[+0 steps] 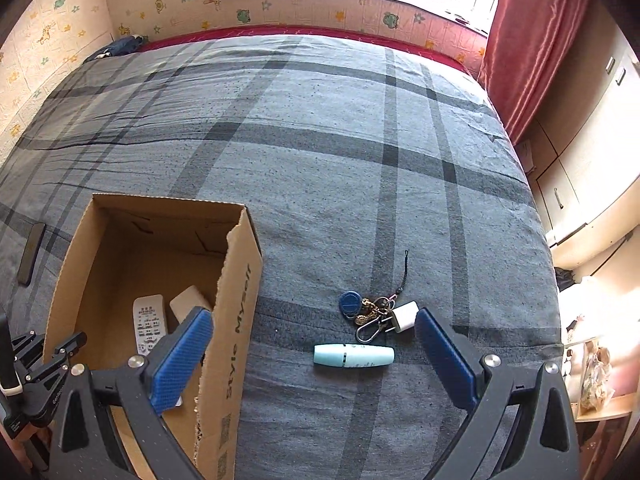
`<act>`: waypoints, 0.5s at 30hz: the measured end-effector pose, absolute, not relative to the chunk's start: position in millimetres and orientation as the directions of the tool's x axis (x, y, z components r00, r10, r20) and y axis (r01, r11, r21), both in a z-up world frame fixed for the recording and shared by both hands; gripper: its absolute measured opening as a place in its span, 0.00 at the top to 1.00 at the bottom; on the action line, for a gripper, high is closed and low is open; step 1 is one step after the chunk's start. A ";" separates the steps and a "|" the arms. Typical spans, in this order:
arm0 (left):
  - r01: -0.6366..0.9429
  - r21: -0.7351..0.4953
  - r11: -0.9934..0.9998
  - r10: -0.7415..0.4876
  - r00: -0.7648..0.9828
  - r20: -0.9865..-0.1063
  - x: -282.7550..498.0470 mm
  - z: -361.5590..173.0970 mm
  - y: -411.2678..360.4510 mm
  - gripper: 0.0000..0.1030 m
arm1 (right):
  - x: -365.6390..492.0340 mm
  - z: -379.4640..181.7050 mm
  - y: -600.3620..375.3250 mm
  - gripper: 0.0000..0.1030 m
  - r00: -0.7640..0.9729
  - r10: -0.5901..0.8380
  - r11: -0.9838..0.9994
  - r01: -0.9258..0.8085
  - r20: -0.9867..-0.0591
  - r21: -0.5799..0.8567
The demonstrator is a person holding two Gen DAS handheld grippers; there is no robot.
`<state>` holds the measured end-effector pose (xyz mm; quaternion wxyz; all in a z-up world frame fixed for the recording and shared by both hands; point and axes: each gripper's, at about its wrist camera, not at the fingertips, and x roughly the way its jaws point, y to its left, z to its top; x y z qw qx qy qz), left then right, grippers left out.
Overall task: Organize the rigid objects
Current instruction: 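Withdraw the right tool from the box toward the mint-green tube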
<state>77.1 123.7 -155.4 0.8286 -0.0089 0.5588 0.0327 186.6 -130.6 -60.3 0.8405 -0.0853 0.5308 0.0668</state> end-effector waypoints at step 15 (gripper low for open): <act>-0.064 0.020 0.998 0.043 0.373 -0.927 77.8 -155.4 124.7 0.87 | 194.4 -132.2 -175.4 0.00 0.329 -0.005 0.991 -0.126 -0.944 -0.050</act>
